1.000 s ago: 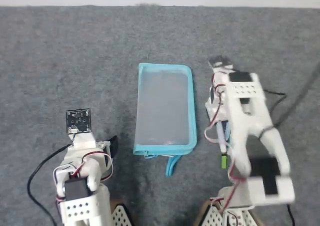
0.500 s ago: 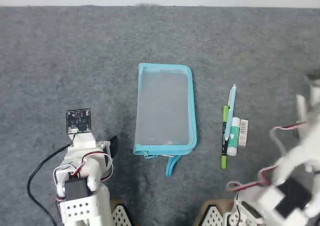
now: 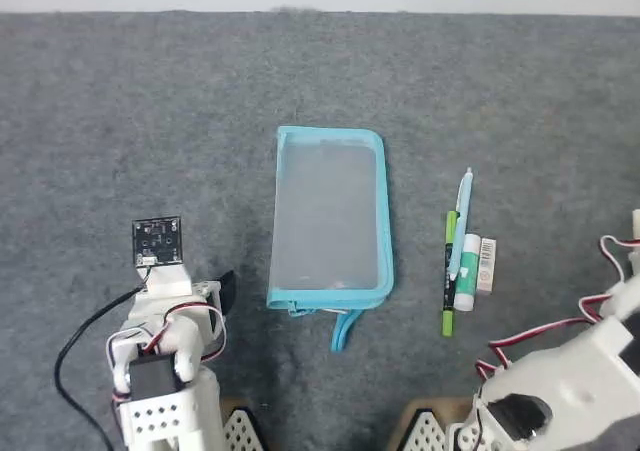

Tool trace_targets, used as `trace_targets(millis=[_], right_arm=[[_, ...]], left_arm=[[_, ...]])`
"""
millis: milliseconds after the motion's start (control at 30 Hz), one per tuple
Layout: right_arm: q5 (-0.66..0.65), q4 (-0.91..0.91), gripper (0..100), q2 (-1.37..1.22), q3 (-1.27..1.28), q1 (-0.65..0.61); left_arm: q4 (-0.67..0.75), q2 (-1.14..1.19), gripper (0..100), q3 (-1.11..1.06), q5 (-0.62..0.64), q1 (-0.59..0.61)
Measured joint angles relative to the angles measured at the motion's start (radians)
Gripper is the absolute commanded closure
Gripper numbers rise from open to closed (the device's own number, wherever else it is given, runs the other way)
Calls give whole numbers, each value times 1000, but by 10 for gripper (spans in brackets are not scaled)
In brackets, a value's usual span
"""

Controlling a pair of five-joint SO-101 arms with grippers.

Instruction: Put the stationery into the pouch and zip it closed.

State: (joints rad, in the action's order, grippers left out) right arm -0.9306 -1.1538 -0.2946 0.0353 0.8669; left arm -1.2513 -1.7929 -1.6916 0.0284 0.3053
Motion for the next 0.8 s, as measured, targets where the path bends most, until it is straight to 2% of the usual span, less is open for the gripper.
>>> trace_targets(millis=[233,333,433,533,633,800], right_arm=[[40,-172,873,0,-127,-9],[64,-275,887,20,-141,-58],[158,-356,927,124,-138,-132],[259,-404,921,273,-49,-258],[368,-410,887,436,121,-437],[598,-272,868,551,310,-810]], left_arm=[[0,0,735,0,0,0],[0,0,735,0,0,0],[0,0,735,0,0,0],[0,0,735,0,0,0],[0,0,735,0,0,0],[0,0,735,0,0,0]])
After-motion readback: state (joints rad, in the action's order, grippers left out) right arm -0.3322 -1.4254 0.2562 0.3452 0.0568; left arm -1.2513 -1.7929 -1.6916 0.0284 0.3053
